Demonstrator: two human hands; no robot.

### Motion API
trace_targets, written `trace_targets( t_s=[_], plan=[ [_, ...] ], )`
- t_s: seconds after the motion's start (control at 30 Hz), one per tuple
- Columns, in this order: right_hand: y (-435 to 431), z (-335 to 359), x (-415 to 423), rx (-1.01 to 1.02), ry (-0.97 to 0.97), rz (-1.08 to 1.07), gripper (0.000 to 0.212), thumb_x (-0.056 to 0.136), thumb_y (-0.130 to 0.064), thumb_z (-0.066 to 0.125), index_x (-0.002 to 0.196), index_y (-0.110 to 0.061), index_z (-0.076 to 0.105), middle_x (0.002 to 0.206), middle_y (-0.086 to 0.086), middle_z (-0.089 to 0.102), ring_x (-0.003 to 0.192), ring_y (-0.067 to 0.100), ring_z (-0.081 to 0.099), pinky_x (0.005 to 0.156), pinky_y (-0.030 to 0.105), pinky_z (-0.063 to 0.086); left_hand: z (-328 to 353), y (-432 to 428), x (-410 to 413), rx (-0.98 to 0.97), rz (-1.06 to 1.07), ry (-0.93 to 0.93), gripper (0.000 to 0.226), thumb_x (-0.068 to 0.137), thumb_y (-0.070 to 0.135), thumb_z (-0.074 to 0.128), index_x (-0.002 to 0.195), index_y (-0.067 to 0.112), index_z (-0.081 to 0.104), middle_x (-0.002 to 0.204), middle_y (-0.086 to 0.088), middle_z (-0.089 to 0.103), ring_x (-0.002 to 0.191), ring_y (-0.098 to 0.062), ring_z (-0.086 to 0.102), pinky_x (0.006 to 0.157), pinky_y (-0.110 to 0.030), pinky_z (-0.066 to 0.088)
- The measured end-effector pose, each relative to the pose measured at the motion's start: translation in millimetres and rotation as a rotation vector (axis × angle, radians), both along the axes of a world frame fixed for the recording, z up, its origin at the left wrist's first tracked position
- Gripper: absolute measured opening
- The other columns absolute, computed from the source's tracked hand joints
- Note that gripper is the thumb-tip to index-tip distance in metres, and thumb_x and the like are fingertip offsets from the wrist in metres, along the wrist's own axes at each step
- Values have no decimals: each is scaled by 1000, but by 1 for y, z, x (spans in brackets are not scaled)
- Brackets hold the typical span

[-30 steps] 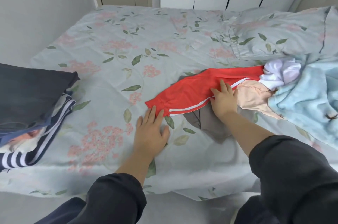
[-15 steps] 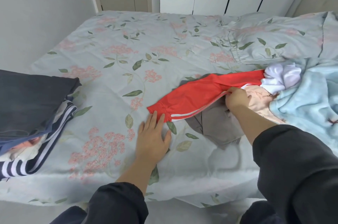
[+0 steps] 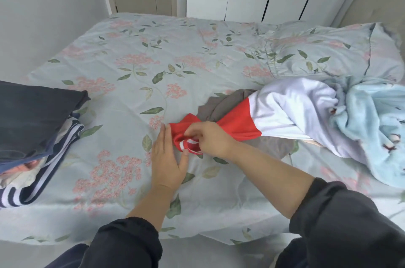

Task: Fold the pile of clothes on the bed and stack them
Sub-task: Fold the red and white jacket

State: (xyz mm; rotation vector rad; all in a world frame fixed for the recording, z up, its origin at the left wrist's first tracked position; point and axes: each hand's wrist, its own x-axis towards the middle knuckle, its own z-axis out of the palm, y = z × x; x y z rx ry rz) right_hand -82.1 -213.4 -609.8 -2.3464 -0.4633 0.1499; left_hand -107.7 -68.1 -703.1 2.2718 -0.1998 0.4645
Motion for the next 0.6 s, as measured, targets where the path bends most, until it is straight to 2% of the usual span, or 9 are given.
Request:
trace_targets(
  t_s=[0.1, 0.13, 0.2, 0.23, 0.27, 0.33, 0.4, 0.47, 0.6],
  plan=[
    [-48, -4, 4, -302, -463, -207, 60, 62, 5, 54, 121, -7, 60, 120, 16, 60, 108, 37, 54, 92, 41, 44, 0, -1, 0, 92, -63, -8, 71, 90, 50, 31, 152, 17, 15, 158, -9, 17, 144, -27, 21, 116, -50, 23],
    [-71, -7, 8, -444, -462, -285, 71, 61, 0, 57, 131, -9, 52, 134, 19, 49, 118, 38, 47, 97, 45, 39, -1, -2, 1, 137, -87, -3, 71, 90, 50, 32, 152, 18, 17, 158, -9, 17, 144, -28, 22, 115, -51, 25],
    [-121, -17, 15, -744, -192, -431, 91, 68, -12, 62, 149, -21, 21, 156, 17, 11, 140, 36, 18, 111, 53, 20, -3, -2, 3, 225, -124, 17, 71, 89, 52, 30, 151, 19, 21, 159, -8, 15, 144, -28, 22, 115, -50, 25],
    [-143, -23, 17, -855, -54, -496, 92, 75, -18, 62, 151, -28, 11, 158, 13, -2, 144, 33, 7, 112, 56, 13, -4, -2, 4, 263, -134, 26, 71, 89, 54, 29, 151, 20, 23, 159, -8, 15, 144, -28, 21, 116, -48, 23],
    [-161, -30, 17, -886, 37, -562, 86, 81, -22, 61, 150, -33, 11, 158, 10, -4, 145, 31, 4, 112, 56, 12, -6, -3, 5, 297, -135, 33, 71, 88, 56, 29, 150, 20, 26, 159, -8, 15, 145, -27, 20, 117, -47, 21],
    [-185, -42, 20, -670, 59, -671, 59, 86, -14, 57, 141, -24, 37, 150, 13, 27, 139, 33, 27, 108, 49, 27, -7, -4, 6, 333, -132, 40, 72, 88, 57, 28, 149, 20, 31, 159, -6, 15, 146, -24, 17, 118, -44, 18],
    [-186, -45, 24, -287, -28, -815, 25, 86, -1, 50, 109, -3, 61, 113, 24, 59, 108, 37, 56, 88, 40, 42, -7, -4, 5, 314, -128, 41, 70, 88, 55, 27, 148, 19, 33, 159, -6, 16, 146, -23, 18, 118, -43, 18],
    [-174, -42, 26, -75, -54, -918, 14, 88, -2, 51, 91, 6, 63, 93, 28, 64, 86, 33, 58, 75, 37, 41, -6, -4, 5, 274, -118, 37, 69, 89, 52, 28, 149, 18, 30, 159, -6, 16, 144, -24, 22, 117, -44, 21],
    [-122, -19, 25, 99, -125, -812, 22, 90, -11, 53, 73, 1, 60, 76, 20, 59, 76, 22, 48, 65, 29, 30, -3, -4, 5, 191, -84, 16, 67, 92, 46, 29, 152, 17, 19, 159, -5, 14, 144, -25, 21, 116, -48, 22]
  ],
)
